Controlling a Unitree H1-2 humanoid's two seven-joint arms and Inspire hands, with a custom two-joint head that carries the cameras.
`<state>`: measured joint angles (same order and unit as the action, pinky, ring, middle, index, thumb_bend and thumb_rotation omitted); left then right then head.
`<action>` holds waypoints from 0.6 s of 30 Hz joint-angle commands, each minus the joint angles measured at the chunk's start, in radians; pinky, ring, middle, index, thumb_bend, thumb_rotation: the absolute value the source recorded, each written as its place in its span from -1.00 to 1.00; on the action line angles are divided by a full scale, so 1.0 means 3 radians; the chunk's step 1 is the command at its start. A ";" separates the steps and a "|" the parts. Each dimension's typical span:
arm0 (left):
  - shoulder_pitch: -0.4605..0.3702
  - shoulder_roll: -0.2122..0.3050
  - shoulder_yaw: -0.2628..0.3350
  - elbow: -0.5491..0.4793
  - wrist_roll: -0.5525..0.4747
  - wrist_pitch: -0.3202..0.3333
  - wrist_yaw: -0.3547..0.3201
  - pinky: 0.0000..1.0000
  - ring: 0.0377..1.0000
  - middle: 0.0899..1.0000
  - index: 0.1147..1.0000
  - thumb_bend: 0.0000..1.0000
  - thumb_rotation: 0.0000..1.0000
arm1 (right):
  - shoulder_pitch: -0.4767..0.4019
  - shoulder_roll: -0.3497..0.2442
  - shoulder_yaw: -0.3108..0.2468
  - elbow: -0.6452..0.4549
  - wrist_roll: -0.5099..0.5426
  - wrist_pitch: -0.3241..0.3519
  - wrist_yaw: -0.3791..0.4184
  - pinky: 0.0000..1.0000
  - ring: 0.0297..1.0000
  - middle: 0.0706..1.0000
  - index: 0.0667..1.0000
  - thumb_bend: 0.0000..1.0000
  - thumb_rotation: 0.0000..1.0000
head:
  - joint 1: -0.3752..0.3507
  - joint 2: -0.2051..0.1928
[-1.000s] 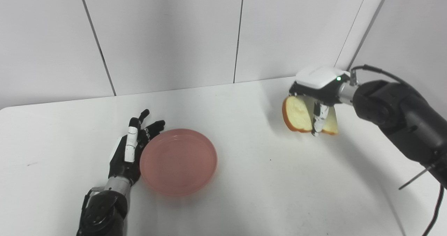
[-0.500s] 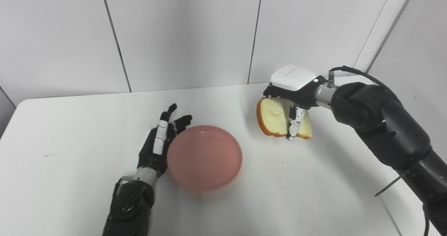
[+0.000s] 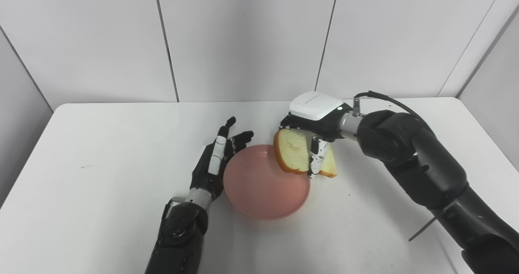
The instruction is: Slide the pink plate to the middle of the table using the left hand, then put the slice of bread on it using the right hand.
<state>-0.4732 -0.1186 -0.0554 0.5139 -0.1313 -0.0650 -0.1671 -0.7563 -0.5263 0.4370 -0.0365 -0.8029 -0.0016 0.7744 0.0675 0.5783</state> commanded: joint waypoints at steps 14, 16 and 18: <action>0.0170 -0.0008 0.0004 0.0089 0.0132 0.0198 0.0154 0.72 0.61 0.45 0.82 0.71 0.94 | -0.0154 0.0357 0.0067 0.0022 -0.0142 0.0005 -0.0094 -0.24 -0.13 0.00 0.18 0.97 -0.71 | 0.0074 0.0034; 0.0169 -0.0008 0.0005 0.0089 0.0151 0.0189 0.0174 0.69 0.59 0.45 0.82 0.67 0.98 | -0.0143 0.0414 0.0069 0.0080 -0.0134 0.0041 -0.0086 -0.28 -0.16 -0.03 0.21 0.94 -0.71 | 0.0087 0.0040; 0.0174 -0.0006 0.0000 0.0063 0.0172 0.0205 0.0188 0.67 0.58 0.45 0.81 0.66 1.00 | -0.0126 0.0462 0.0073 0.0113 -0.0123 0.0055 -0.0087 -0.31 -0.19 -0.05 0.18 0.94 -0.71 | 0.0091 0.0040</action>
<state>-0.4654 -0.1213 -0.0564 0.5013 -0.0952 -0.0692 -0.1372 -0.7591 -0.3934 0.4707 0.0106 -0.8448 0.0009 0.7727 0.0936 0.5906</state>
